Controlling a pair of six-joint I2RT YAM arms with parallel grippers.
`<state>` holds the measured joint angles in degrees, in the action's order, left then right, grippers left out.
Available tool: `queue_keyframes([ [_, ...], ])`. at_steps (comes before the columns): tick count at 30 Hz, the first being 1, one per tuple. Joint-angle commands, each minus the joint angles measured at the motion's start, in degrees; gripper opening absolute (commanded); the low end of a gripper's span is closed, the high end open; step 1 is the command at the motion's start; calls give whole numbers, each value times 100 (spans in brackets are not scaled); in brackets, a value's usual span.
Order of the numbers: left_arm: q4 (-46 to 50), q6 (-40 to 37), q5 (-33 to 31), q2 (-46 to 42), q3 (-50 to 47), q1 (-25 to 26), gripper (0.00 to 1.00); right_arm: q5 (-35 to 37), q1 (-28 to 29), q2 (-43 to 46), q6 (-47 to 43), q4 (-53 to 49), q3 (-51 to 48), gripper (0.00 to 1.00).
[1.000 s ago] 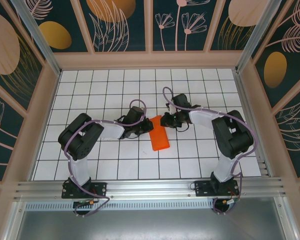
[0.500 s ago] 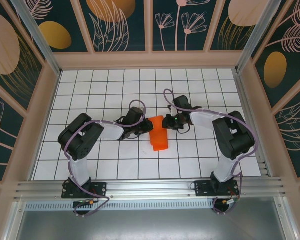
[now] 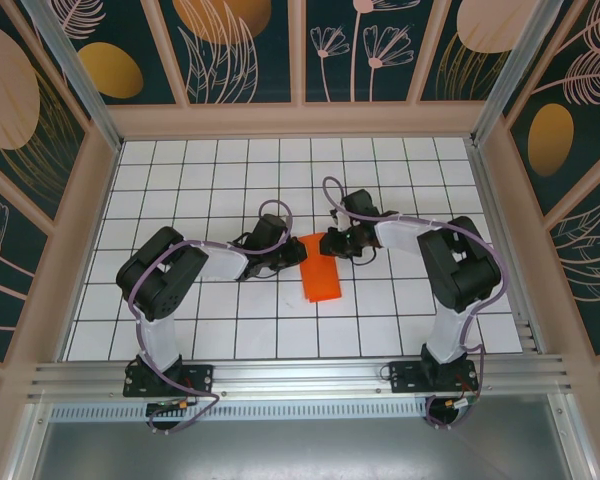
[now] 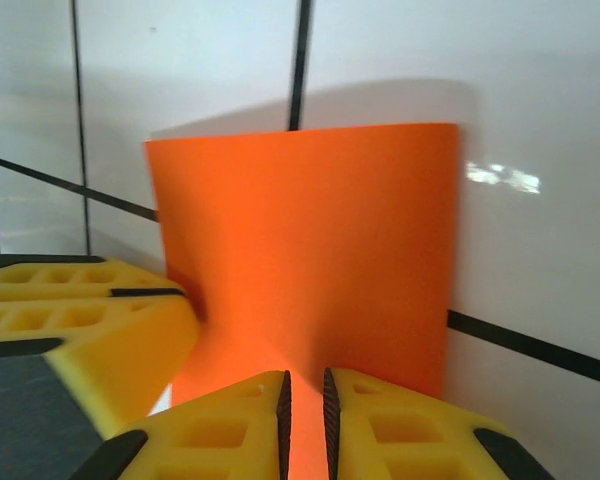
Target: Fold a paper plane with a square sheet of paper (pick it up from the middle)
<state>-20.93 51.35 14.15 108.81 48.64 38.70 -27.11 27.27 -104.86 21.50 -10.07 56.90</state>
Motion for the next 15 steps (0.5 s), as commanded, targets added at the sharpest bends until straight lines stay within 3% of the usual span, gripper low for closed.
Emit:
queue_keyframes([
  [1, 1086, -200, -389, 623, -235, 12, 12, -108, -180, -48, -14, 174, -243, 20],
  [9, 1155, -286, -261, 529, 32, 7, 13, -284, -134, 511, 4, 32, -59, 24],
  [15, 1171, -302, -198, 454, 175, 15, 13, 664, -116, 1038, -47, -350, -140, 37],
])
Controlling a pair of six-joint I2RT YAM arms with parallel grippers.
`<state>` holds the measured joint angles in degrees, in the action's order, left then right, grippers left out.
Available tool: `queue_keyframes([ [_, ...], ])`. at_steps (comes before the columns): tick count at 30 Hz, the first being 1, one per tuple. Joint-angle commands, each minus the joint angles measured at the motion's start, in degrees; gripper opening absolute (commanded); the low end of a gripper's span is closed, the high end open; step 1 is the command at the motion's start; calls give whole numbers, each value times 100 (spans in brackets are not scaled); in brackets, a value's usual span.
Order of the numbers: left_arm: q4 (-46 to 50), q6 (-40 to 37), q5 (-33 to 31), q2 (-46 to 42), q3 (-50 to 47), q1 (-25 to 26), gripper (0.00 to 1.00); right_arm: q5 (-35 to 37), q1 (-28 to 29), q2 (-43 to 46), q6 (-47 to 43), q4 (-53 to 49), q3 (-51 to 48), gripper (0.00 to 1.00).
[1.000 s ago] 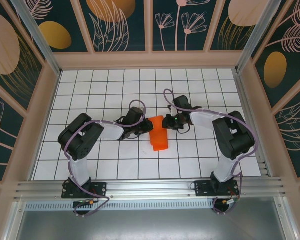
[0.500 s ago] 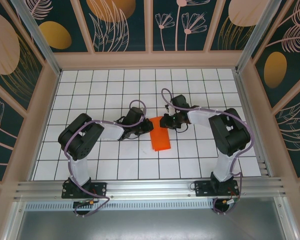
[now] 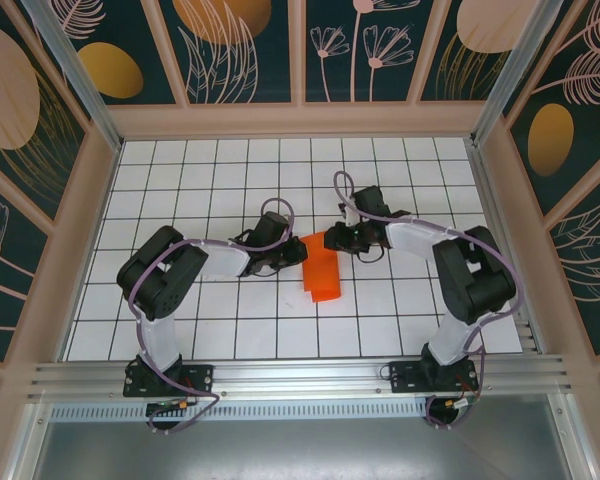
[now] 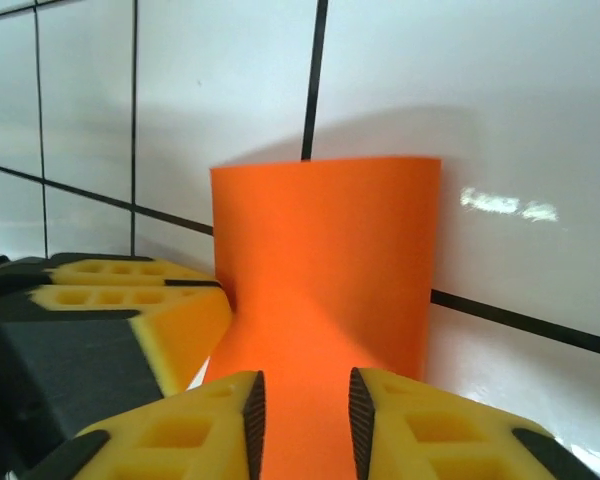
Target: Fold a paper plane with a square sheet of paper (pick it up from the middle)
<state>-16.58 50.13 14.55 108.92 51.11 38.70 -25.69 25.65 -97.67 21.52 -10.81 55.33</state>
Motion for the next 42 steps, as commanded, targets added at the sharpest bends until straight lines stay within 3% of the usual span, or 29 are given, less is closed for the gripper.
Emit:
queue_keyframes([
  [1, 746, -188, -220, 443, -50, 15, 13, 696, 45, 378, -42, -291, -41, 40],
  [8, 762, -212, -164, 420, 57, 12, 14, 967, 250, 194, -197, -425, -148, 52],
  [12, 761, -201, -154, 423, 92, 14, 14, 801, 327, -120, -240, -428, -68, 53],
  [27, 472, -142, -81, -97, 347, 11, 19, 563, 230, -433, -179, -159, -292, 29],
  [42, 273, -51, -282, -426, 224, 12, 25, 661, 79, -488, -39, 71, -517, 21],
])
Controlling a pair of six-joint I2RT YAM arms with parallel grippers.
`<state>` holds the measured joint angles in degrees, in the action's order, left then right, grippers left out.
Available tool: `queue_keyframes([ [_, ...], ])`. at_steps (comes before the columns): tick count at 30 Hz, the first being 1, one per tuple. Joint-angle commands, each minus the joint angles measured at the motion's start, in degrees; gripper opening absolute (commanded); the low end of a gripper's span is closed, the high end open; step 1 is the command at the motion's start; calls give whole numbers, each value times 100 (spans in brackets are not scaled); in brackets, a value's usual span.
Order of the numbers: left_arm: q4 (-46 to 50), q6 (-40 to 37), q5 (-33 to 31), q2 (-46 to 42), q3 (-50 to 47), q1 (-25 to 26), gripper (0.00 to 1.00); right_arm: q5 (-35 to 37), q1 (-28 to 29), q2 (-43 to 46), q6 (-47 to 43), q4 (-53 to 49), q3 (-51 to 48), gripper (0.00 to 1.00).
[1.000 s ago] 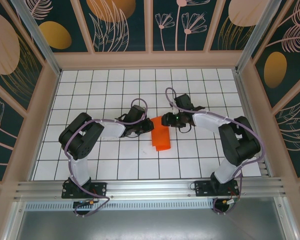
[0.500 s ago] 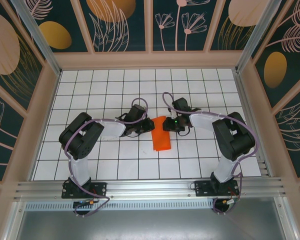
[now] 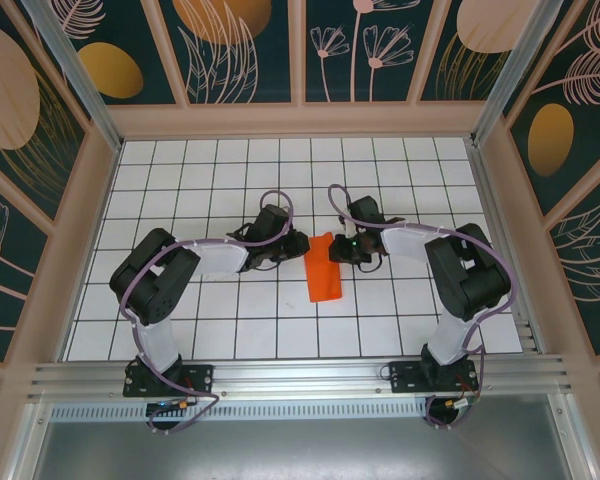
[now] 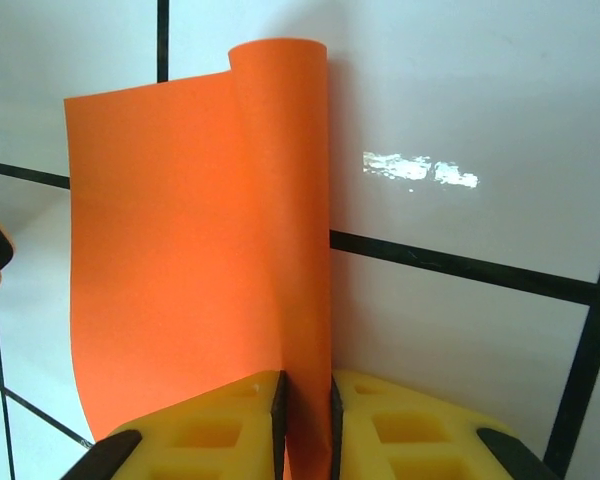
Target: Fold a paper plane with a square sheet of paper (pick it up from the middle)
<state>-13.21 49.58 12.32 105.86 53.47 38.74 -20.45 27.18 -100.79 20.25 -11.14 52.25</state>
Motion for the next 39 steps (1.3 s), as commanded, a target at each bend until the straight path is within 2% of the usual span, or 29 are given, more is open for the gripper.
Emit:
queue_keyframes([
  [1, -79, -1, -42, -118, -4, 6, 24, 113, -93, -159, 110, 157, -243, 21],
  [11, -658, 50, 575, -23, -106, 10, 26, -309, -247, 5, 225, 733, -604, 24],
  [14, -762, 65, 700, 11, -119, 10, 26, -687, -313, 75, 270, 1074, -769, 23],
  [19, -607, 17, 486, -39, -167, 9, 25, -1293, -294, 150, 563, 1527, -820, 19],
  [22, -570, 38, 333, -114, -259, 11, 24, -1423, -212, 150, 713, 1616, -731, 18],
  [32, -534, 106, -217, -463, -712, 11, 19, -1504, 174, -208, 1011, 1869, -419, 15],
  [39, -607, 102, -233, -557, -826, 10, 19, -1368, 132, -367, 733, 1659, -330, 14],
])
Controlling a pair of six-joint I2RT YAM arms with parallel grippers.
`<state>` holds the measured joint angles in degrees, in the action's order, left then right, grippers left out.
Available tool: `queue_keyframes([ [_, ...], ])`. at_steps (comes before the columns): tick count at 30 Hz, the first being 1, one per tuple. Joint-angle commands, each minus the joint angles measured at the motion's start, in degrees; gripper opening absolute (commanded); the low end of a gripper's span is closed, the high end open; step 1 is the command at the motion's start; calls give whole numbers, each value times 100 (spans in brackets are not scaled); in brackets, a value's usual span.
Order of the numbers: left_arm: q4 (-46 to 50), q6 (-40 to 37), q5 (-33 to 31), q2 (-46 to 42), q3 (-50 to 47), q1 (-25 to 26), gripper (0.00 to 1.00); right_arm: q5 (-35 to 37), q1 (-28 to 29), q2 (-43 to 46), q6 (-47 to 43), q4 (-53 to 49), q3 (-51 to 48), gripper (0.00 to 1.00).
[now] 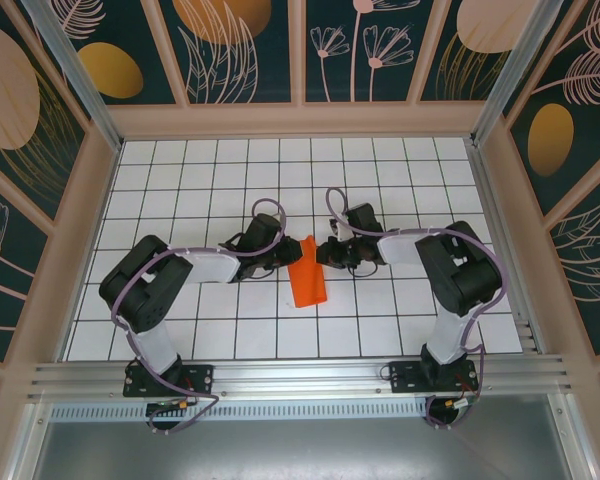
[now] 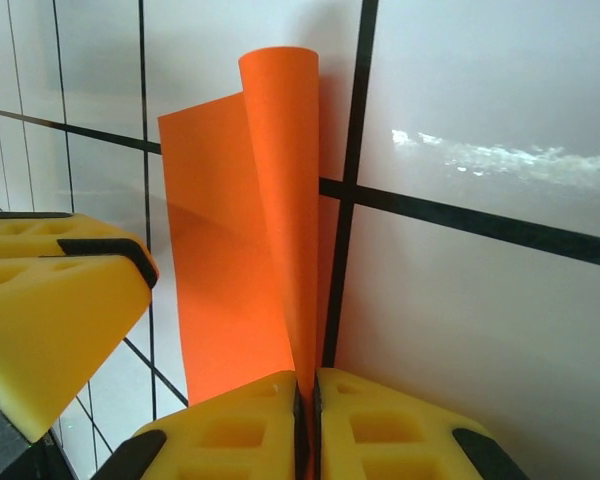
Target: Fold a paper plane with a square sheet of paper (pick it up from the middle)
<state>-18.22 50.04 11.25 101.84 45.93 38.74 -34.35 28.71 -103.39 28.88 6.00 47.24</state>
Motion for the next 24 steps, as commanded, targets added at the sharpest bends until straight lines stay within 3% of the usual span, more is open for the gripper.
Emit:
queue_keyframes([
  [1, -96, 45, -164, -179, -81, 8, 19, 25, -38, -124, -177, -82, 171, 14],
  [11, -232, 110, -632, -628, -294, 10, 21, 168, -86, -211, -199, -119, 125, 14],
  [24, -97, 106, 62, 80, -63, 8, 17, 332, -142, -259, -311, -329, 189, 16],
])
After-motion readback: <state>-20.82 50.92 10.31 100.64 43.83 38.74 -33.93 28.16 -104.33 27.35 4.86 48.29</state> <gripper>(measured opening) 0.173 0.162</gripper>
